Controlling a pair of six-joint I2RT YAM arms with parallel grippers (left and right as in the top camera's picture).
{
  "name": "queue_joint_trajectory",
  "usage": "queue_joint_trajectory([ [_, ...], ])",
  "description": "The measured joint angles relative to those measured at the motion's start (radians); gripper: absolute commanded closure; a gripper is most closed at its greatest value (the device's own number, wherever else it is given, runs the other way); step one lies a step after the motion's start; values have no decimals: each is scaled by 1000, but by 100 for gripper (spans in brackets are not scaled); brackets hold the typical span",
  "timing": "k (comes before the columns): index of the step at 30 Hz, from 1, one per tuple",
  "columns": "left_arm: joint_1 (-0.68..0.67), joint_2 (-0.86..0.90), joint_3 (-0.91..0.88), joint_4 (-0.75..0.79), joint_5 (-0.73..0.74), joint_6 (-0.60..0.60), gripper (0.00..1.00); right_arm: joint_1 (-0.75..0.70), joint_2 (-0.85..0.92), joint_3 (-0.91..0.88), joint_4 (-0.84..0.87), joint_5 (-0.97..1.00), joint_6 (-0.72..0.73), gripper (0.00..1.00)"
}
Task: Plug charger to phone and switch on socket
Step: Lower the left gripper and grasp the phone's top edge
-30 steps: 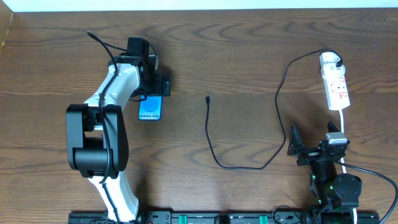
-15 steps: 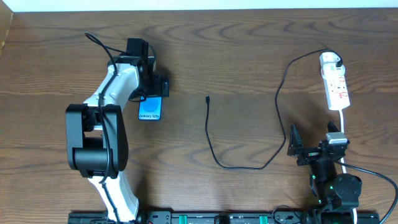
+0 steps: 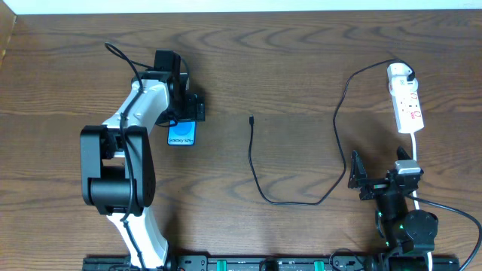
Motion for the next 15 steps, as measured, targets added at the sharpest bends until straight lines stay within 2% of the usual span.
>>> queue_joint_trajectory([
  [15,0,0,-18,25,0,0,2,0,0,0,0,0,0,1],
])
